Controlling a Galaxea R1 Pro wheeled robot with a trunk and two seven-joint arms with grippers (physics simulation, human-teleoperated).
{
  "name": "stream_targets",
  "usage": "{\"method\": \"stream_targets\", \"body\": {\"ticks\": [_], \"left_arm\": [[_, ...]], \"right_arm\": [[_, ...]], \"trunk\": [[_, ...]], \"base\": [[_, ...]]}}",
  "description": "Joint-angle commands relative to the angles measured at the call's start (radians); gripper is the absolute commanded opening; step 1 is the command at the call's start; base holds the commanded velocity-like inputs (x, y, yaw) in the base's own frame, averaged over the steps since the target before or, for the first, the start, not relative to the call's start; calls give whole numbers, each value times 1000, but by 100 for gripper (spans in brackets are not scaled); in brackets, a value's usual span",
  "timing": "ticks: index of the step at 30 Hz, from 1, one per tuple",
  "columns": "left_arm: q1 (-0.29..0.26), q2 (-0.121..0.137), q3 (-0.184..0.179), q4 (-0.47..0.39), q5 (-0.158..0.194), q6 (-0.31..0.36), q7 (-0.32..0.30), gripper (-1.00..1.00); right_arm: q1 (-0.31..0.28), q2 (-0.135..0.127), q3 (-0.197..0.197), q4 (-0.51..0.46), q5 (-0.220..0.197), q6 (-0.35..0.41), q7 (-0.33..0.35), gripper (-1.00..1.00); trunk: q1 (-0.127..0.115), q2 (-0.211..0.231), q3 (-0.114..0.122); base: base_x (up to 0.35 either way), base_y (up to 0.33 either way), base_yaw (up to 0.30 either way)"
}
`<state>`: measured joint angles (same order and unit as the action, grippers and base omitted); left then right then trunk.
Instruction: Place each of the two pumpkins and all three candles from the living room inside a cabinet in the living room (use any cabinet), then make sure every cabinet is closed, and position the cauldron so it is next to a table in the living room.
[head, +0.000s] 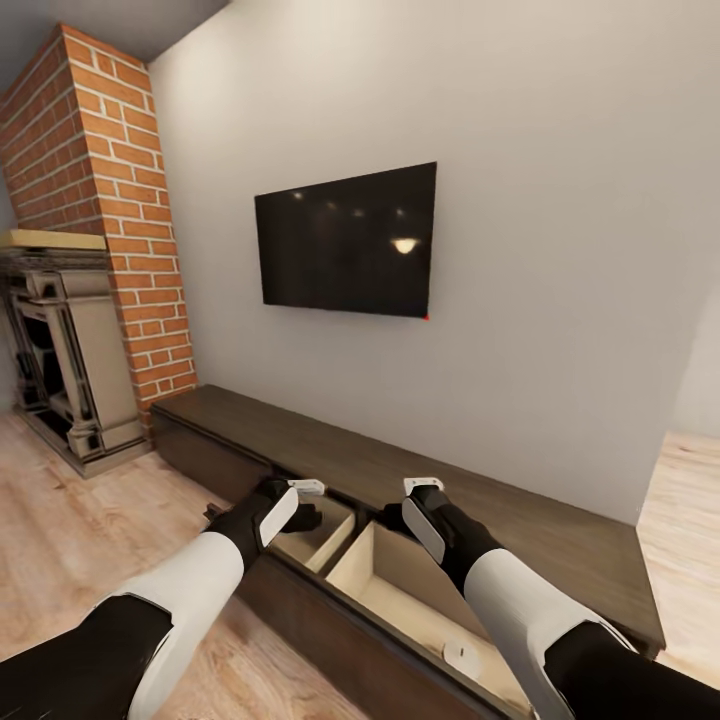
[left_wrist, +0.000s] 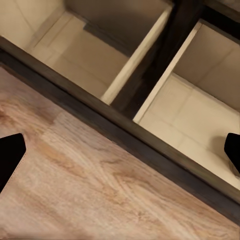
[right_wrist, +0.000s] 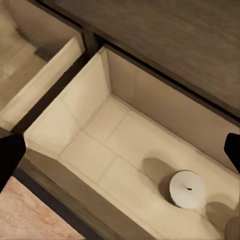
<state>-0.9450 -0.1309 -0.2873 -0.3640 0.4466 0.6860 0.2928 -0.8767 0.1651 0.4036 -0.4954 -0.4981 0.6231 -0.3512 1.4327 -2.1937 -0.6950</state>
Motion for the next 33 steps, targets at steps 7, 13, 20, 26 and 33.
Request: {"method": "stream_targets", "body": {"ticks": [7,13,20,26,33], "left_arm": [[-1,1,-7,-1,11,3,8,100],[-1,0,-7,-1,11,3,8,100],[0,1,-7,-1,11,3,8,100],[0,1,-7,-1,12,3,8,100],[0,0,-7,-1,13,3,8,100]], "right_arm": [[-1,-1,7,-2,-11,3,-9,100],[-1,-1,7,-2,-11,3,-9,100],[-1,-1,7,-2,-11,3,-9,100],[-1,-1,7,-2,-11,3,-9,100],[-1,-1,7,-2,-11,3,-9,100]], "trunk": [[-27,49,27],[-50,91,51],[-77,140,79],[-88,161,93],[-88,161,99]], "base": [[0,0,259],[0,0,259],[0,0,259],[0,0,259],[0,0,259]]}}
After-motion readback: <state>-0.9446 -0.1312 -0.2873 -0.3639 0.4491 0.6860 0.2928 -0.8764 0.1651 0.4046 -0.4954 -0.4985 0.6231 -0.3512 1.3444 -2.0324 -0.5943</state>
